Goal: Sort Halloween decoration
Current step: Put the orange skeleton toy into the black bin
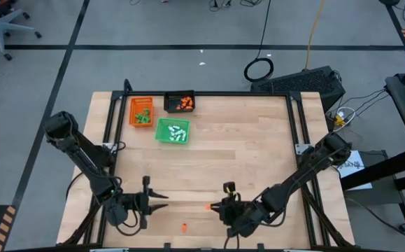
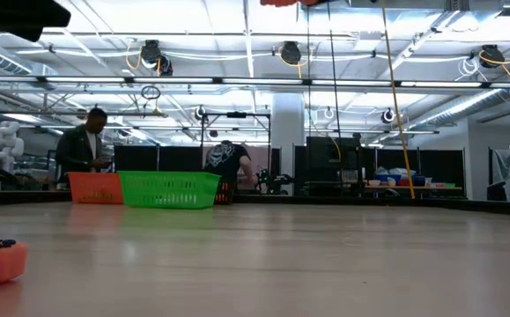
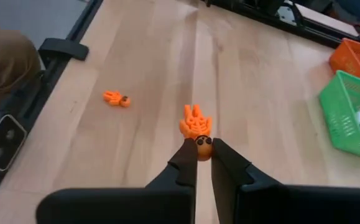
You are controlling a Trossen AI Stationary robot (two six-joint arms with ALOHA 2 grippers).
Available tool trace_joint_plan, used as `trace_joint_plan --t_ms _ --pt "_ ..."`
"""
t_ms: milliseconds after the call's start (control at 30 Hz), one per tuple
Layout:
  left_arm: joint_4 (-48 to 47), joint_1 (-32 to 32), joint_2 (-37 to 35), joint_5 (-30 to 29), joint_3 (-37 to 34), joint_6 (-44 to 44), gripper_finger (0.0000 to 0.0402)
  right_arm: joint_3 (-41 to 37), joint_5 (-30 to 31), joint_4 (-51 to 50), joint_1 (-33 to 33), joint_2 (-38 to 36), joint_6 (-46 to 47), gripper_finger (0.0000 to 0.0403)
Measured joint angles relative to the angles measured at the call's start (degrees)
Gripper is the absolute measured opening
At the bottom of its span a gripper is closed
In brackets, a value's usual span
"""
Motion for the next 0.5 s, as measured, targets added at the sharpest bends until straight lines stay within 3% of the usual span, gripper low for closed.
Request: trace_joint_plan --t_ms 300,433,500 --pt "5.17 -0.32 4.25 -0.56 -0.02 -0.96 0.0114 -0.09 0.42 2.74 2.19 1.82 1.05 0.0008" --pt "5.03 1.02 4.28 -2.13 -0.02 -3.10 0.0114 -0.09 7.48 5.29 2.99 1.80 0.13 0.0008" --pt "5.25 1.75 4.28 -2.14 -0.02 -1.62 0.0114 -0.07 7.28 6.44 2.98 1.80 -2.10 0.0008"
